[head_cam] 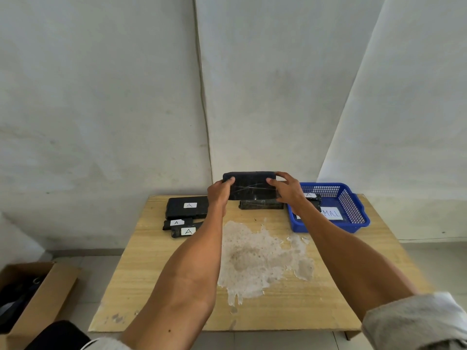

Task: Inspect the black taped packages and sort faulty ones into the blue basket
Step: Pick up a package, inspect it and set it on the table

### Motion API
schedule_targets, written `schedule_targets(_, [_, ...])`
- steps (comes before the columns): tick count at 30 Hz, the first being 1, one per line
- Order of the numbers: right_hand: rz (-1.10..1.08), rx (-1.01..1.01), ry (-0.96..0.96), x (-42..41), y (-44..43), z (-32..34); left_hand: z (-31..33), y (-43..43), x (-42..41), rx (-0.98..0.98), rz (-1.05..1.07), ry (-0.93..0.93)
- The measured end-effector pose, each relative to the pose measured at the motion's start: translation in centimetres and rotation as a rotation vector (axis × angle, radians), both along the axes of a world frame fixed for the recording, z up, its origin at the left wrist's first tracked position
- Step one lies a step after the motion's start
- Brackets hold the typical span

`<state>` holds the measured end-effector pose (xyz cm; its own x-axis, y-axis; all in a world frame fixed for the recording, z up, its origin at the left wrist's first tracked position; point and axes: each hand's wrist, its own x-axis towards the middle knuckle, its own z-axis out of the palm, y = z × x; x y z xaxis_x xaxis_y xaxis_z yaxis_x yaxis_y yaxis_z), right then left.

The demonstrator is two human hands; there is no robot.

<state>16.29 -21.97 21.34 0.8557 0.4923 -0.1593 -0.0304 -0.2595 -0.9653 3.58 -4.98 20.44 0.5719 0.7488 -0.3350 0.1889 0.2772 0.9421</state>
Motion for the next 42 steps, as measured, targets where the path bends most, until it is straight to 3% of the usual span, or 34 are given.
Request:
schedule_targets(12, [-0.155,-0.038,-0.063,1.1,0.8,-0.4,-0.2,-0.2,0.5,-0.111,0.07,-0.143])
schedule_targets(22, [-0.319,-0.004,-0.086,1.2,0.8,0.0,-0.6,-0.5,0.2,0.002,0.028,-0.227])
schedule_targets(26, [-0.304,0.026,-0.077,1.2,0.7,-0.1,-0.5,-0.6,0.2,0.02,0.048,-0.215])
schedule_targets(32, [-0.108,0.119,-0.1,0.7,0.1,0.0,0.2,-0.5,0.6,-0.044,0.227,-0.204])
schedule_targets(42, [-0.112,0.073,-0.14,0.7,-0.2,0.1,-0.1,0.0,0.7,-0.036,0.201,-0.226])
